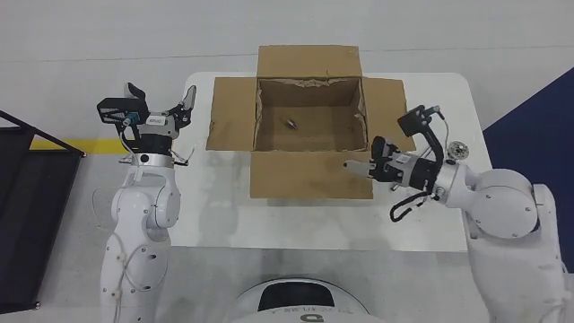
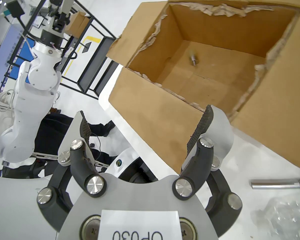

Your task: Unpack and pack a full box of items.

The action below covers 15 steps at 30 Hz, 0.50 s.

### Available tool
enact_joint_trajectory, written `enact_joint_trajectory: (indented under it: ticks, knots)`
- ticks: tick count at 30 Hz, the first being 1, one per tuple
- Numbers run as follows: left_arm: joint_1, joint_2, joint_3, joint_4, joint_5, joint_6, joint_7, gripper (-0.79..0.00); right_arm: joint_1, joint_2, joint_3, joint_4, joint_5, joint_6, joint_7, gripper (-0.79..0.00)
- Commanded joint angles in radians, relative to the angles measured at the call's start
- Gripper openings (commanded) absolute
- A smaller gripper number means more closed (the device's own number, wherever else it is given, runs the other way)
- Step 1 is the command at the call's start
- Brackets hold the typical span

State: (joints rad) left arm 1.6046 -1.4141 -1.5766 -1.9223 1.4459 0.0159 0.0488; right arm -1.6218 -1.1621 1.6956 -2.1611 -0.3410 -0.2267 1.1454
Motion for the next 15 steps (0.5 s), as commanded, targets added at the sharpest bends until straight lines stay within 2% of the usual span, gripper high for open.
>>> enact_joint_trajectory:
  ticks: [1, 8, 10, 14, 15]
  knots:
    - [0.000, 0.000, 0.000, 0.000, 0.000, 0.000, 0.000, 0.000, -0.007, 0.000, 0.025, -0.001, 0.000, 0.000, -0.001, 0.000]
    - [0.000, 0.000, 0.000, 0.000, 0.000, 0.000, 0.000, 0.000, -0.006, 0.000, 0.024, -0.005, 0.006, -0.003, -0.012, 0.000]
    - [0.000, 0.000, 0.000, 0.000, 0.000, 0.000, 0.000, 0.000, 0.018, -0.001, -0.011, -0.012, 0.038, -0.052, -0.052, 0.000]
    - [0.000, 0.000, 0.000, 0.000, 0.000, 0.000, 0.000, 0.000, 0.254, 0.002, -0.191, 0.069, -0.091, 0.056, 0.067, 0.000]
    - [0.000, 0.000, 0.000, 0.000, 0.000, 0.000, 0.000, 0.000, 0.372, -0.004, -0.285, 0.137, -0.129, 0.094, 0.104, 0.000]
